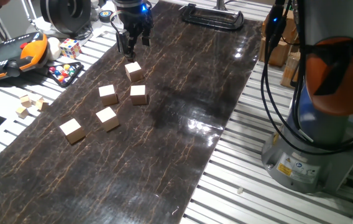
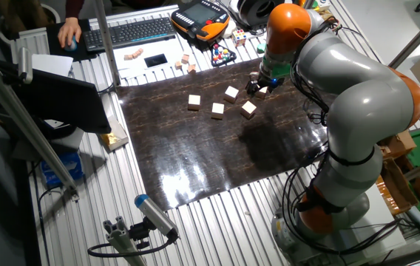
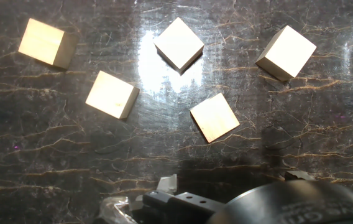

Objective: Stack the blocks in a vertical line of five

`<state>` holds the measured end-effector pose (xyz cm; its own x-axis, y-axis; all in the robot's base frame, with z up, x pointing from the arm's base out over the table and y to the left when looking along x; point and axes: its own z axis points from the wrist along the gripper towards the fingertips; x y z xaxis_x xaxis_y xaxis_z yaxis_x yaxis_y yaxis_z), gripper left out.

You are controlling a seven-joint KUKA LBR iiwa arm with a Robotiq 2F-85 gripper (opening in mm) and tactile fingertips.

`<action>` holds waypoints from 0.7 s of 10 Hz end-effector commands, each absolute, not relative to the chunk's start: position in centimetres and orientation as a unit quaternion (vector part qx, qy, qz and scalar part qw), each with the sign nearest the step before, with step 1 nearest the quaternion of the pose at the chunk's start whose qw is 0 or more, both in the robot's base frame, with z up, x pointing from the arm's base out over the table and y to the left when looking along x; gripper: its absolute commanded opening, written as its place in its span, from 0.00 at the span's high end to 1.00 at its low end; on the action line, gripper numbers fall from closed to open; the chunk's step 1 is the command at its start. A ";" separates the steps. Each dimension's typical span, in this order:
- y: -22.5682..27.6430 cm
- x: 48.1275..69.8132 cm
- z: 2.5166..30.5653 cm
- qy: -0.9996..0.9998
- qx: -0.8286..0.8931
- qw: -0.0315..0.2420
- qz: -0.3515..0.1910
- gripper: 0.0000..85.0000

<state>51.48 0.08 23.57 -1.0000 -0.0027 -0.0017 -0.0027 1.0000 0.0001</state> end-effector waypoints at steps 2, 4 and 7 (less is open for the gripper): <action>0.1 51.5 23.7 0.996 -0.069 0.002 -0.050 0.99; 0.3 51.4 24.0 0.996 -0.065 -0.002 -0.054 0.99; 0.3 51.5 24.0 0.997 -0.064 -0.001 -0.051 0.99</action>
